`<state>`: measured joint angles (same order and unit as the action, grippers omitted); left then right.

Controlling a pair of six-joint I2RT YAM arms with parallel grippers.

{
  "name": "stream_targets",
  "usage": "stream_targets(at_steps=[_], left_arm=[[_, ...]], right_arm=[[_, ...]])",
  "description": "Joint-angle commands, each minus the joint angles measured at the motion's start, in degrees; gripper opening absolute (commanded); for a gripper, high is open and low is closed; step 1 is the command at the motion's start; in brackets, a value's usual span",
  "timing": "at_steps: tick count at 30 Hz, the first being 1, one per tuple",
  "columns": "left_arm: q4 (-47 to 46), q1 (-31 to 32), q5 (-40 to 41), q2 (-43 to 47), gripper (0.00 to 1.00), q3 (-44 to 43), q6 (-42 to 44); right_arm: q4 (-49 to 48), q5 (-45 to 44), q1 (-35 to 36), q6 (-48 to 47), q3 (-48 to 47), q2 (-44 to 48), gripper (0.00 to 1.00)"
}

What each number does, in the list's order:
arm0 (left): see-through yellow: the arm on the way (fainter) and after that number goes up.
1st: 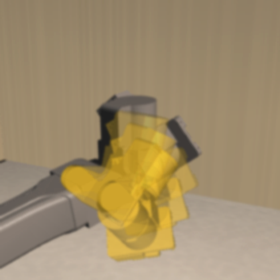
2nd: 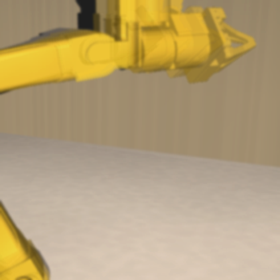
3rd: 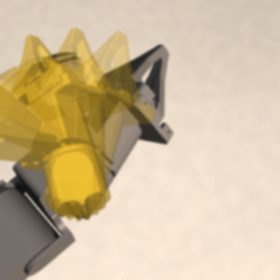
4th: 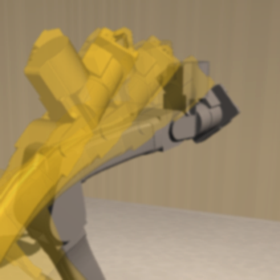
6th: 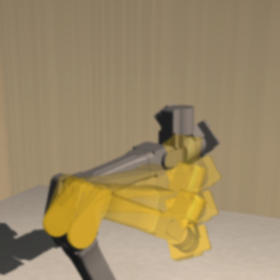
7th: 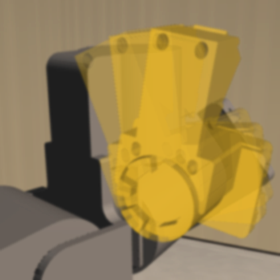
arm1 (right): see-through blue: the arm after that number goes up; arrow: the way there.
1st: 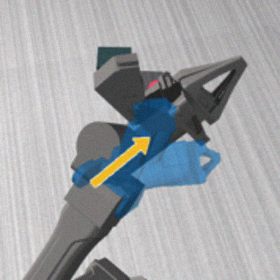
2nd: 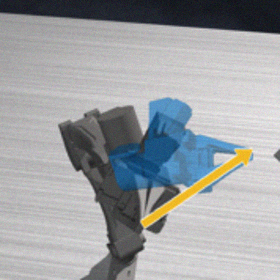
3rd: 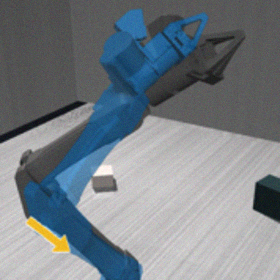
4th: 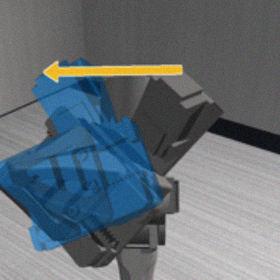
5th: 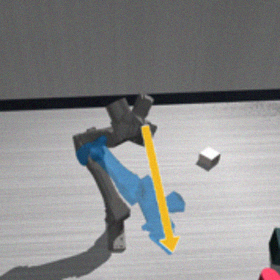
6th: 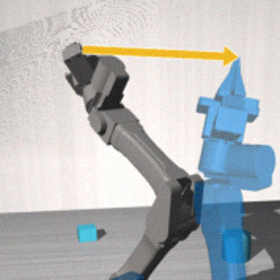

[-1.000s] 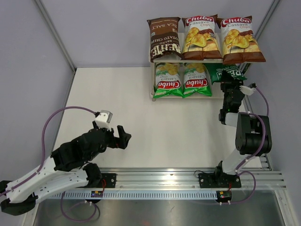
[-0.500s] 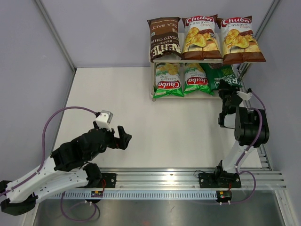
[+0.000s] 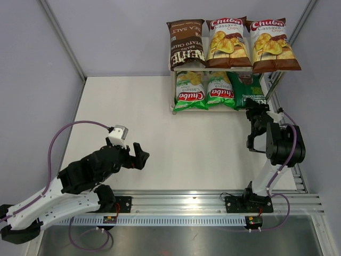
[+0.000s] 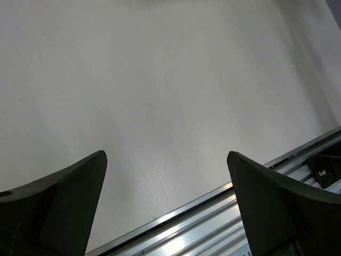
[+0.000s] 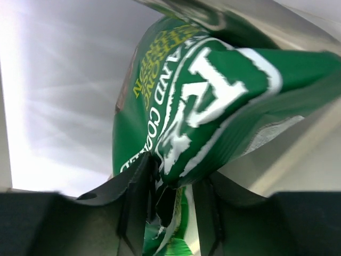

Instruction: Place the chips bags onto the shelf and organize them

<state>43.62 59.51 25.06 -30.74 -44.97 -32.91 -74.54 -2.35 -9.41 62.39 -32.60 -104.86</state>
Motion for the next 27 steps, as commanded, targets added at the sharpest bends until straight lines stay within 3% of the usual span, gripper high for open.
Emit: stream_targets(at_steps=[1,15,21,27], left_arm=[[-2.3,-0.2,-1.1,0.6,0.99,-0.8,0.8],[-2.7,-0.1,-0.8,0.7,0.99,-0.7,0.7],[-2.7,-0.1,-0.5,0.9,0.99,-0.7,0.8],[-2.6,-0.1,-0.3,1.3,0.99,-0.9,0.7]], right_arm=[[-14.4,0.5,-0.1,-0.2,2.0,1.1,0.44],[3.4,2.2,-0.1,-5.2,-1.9,3.8,0.52],[2.6,4.5,-0.2,-5.8,-1.8,2.6,0.54],[3.0,5.6,-0.3,-5.6,-2.5,1.7,0.42]])
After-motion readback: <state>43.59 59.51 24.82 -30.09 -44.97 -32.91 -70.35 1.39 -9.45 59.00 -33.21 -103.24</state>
